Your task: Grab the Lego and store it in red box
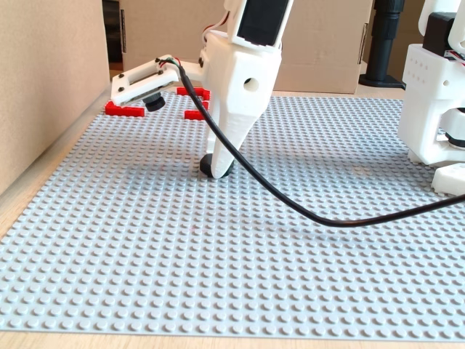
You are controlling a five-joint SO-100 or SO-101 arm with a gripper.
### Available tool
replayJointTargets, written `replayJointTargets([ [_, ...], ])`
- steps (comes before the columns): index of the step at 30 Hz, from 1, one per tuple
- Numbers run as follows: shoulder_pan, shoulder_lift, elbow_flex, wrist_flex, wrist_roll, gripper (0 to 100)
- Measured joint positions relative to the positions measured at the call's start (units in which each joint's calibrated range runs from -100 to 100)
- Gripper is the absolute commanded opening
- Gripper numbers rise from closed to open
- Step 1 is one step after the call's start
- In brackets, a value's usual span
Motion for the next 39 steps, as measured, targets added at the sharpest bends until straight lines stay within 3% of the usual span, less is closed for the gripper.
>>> replayJointTargets([
  [10,3.64,-15.89,-22.09,23.32,0.0,2],
  [15,10.11,-19.44,-32.65,29.27,0.0,2],
  [27,25.37,-18.6,-35.96,24.44,-6.94,2],
  [39,27.19,-0.59,-32.65,14.59,-11.43,2],
])
